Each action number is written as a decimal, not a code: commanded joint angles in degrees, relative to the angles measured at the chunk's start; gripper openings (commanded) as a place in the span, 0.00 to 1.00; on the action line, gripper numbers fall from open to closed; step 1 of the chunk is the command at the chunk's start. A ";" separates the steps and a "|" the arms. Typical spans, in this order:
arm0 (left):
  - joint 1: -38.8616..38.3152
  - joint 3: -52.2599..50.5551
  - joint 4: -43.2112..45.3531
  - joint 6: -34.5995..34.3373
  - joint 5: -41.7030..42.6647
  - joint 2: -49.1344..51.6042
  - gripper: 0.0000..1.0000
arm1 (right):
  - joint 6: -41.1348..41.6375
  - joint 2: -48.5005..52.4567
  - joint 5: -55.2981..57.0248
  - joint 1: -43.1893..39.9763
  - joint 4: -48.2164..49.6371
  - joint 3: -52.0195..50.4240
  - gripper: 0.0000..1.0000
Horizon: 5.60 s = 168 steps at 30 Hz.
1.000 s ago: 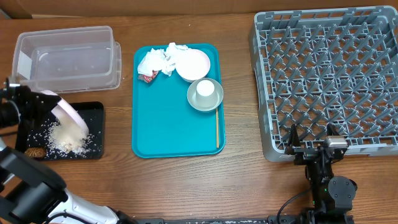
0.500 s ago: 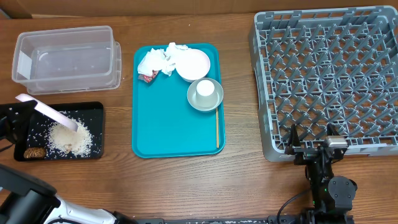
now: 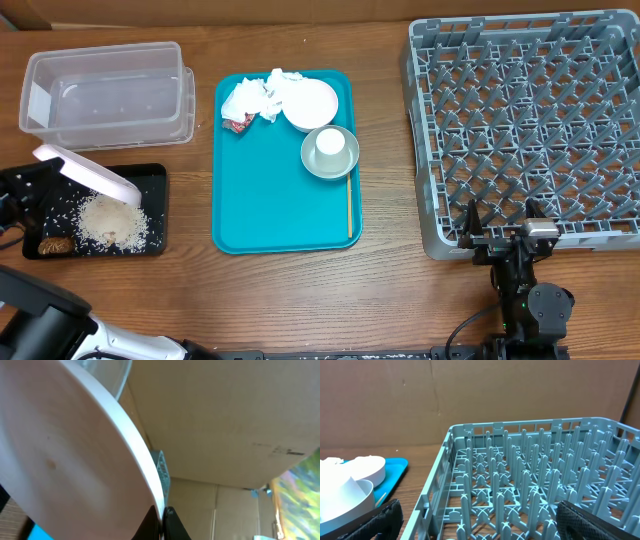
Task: Sort waste into correct bins and load items into the dishwasher
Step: 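Bring the empty plate back and set it on the teal tray, then grasp the crumpled white tissue on the teal tray with the left gripper, then carry the tissue to the clear plastic bin and release it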
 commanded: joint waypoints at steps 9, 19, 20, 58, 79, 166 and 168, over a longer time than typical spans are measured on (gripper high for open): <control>-11.74 0.26 -0.52 7.28 -5.16 -13.97 0.04 | -0.04 -0.68 0.52 -0.11 0.39 -0.59 1.00; -37.09 0.26 10.91 -16.81 -36.92 -21.97 0.03 | -0.04 -0.68 0.52 -0.11 0.39 -0.59 1.00; -39.87 0.26 11.41 -18.05 -39.36 -21.97 0.04 | -0.04 -0.68 0.52 -0.11 0.39 -0.59 1.00; -88.00 -26.56 47.34 -43.67 -77.42 -13.33 0.05 | -0.04 -0.68 0.52 -0.11 0.39 -0.59 1.00; -87.06 -7.04 40.35 -42.66 -93.29 -13.40 1.00 | -0.04 -0.68 0.52 -0.11 0.39 -0.59 1.00; -69.66 24.85 50.18 -44.78 -89.22 24.09 0.04 | -0.04 -0.68 0.55 -0.11 0.39 -0.59 1.00; -69.70 27.61 48.11 -44.81 -89.22 22.77 0.04 | -0.04 -0.68 0.52 -0.11 0.39 -0.59 1.00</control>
